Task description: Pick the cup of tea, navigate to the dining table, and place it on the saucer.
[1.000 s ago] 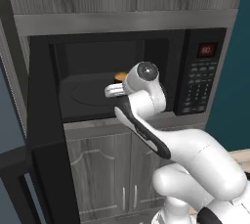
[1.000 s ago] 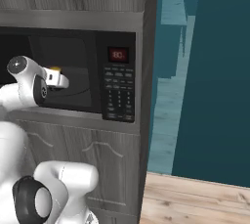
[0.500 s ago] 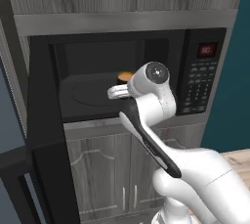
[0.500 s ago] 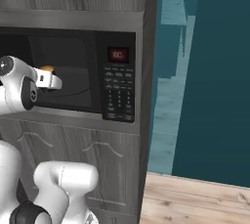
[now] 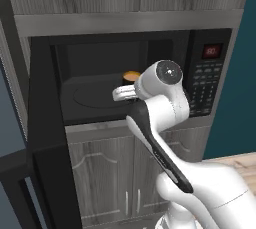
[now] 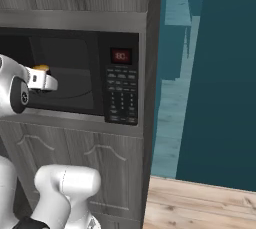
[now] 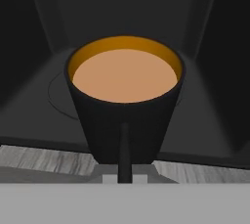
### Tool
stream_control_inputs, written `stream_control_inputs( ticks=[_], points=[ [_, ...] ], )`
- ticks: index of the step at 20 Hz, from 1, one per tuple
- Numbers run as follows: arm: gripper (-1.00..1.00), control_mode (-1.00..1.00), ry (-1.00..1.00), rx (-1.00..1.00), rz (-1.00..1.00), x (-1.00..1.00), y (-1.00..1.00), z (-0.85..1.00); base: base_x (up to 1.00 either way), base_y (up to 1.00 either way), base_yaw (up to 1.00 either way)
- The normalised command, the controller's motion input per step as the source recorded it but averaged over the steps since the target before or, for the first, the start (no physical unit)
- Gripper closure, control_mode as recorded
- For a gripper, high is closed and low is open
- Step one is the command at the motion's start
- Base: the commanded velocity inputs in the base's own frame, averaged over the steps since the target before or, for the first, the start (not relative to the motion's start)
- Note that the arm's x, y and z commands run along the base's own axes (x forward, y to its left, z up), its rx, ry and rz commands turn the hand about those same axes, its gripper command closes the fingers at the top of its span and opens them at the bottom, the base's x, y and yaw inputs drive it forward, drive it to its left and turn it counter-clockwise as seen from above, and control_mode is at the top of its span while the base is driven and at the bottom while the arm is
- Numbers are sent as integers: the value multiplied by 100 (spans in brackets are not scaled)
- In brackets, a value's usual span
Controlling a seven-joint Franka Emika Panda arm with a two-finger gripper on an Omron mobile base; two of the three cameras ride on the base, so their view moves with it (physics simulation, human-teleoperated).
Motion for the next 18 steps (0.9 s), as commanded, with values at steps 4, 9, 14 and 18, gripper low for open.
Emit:
stream_control_inputs(
  ticks=[4,9,14,18],
  points=[
    [100,-100,0,0,0,-29,0,16,0,0,0],
    [100,-100,1,0,0,-38,-2,2,0,0,0],
    [100,-100,0,0,0,-55,-10,6,0,0,0],
    [100,-100,0,0,0,-55,-15,1,0,0,0]
  ],
)
